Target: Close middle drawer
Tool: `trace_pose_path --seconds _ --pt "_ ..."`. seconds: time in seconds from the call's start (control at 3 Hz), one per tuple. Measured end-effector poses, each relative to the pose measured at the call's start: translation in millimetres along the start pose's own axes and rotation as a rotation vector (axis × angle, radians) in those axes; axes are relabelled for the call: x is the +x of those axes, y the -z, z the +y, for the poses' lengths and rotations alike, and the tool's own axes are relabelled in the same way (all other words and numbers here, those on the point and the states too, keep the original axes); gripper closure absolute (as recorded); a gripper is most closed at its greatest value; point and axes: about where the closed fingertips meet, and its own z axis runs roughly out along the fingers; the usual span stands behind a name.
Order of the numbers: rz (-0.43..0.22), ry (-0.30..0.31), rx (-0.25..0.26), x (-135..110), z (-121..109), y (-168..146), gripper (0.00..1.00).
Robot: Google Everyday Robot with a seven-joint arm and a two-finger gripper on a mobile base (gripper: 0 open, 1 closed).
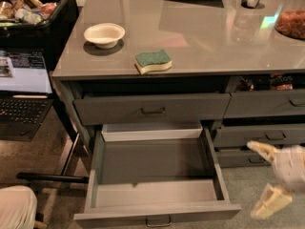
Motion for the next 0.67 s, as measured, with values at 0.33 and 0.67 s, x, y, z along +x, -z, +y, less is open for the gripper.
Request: trace_pose_path --seconds 0.33,0.67 --pt "-0.043 0.029 -0.022 12.1 6.3 -15.4 0.00" --pt "-0.043 0.029 -0.022 12.1 6.3 -15.4 0.00"
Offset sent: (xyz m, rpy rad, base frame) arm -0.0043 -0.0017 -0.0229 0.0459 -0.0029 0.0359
